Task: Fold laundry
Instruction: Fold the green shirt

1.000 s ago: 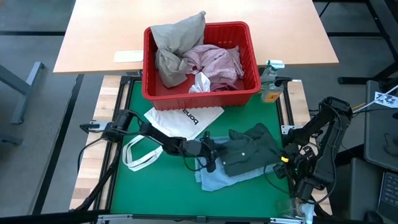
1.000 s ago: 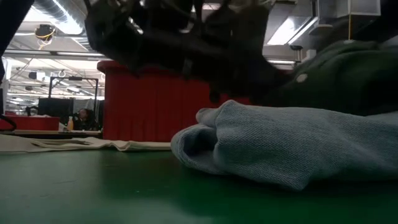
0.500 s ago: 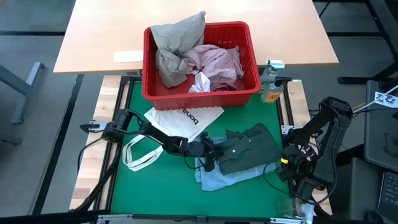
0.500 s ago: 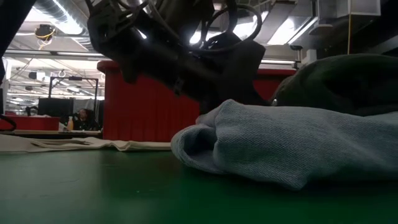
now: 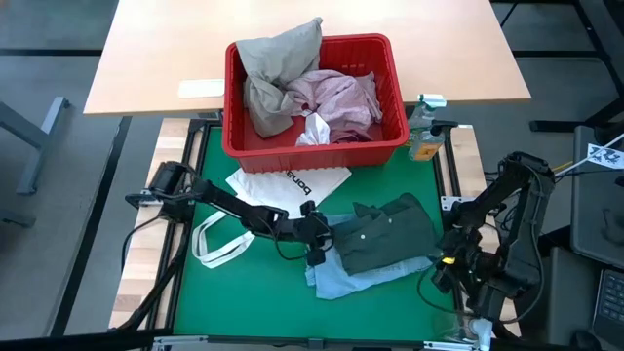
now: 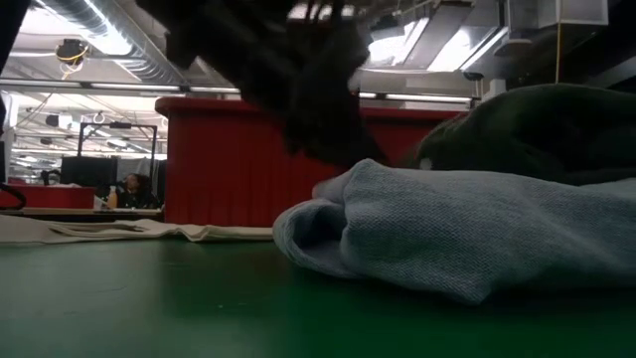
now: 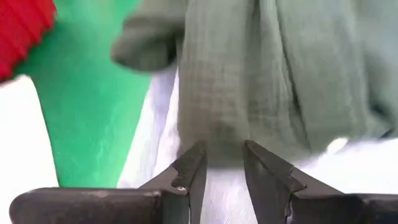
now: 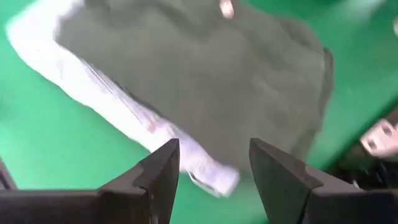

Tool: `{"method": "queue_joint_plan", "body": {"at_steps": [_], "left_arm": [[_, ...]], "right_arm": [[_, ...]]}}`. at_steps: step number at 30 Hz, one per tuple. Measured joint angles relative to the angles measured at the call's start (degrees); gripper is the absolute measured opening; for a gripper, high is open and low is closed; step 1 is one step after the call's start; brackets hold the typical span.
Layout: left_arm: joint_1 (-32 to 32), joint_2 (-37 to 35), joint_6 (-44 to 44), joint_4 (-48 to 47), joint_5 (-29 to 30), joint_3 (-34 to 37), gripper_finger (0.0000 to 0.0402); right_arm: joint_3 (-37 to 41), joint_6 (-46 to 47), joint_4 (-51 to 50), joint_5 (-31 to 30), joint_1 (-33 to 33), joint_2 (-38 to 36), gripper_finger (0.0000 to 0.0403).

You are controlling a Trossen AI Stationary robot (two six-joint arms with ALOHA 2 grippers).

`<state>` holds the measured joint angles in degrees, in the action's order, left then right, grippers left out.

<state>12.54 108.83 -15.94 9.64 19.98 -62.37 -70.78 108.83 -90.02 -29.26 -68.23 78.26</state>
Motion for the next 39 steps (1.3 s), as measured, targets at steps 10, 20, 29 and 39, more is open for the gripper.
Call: {"method": "queue_joint_plan", "body": {"at_steps": [10,20,29,39], "left_arm": [[2.11,-4.5,0.01,14.32,-2.02,-0.04,0.0101],[6.15,-2.26,0.0,23.67,-2.11,-0.07,0.0101],[6.96,5.09,-0.03,29.99,-0.93,-0.07,0.0101],[6.94,6.67,-0.04,30.95,-0.93,-0.07,0.0101]], "right_arm": [[-0.55,-12.05,0.18,-5.85,8.88,0.0,0.0195],[-0.48,-35.14,0.37,-6.01,26.51,0.0,0.0195],[-0.46,-67.19,6.14,1.26,39.32,0.0,0.0195],[1.45,-98.37,12.61,14.55,52.52,-0.02,0.0195]]}}
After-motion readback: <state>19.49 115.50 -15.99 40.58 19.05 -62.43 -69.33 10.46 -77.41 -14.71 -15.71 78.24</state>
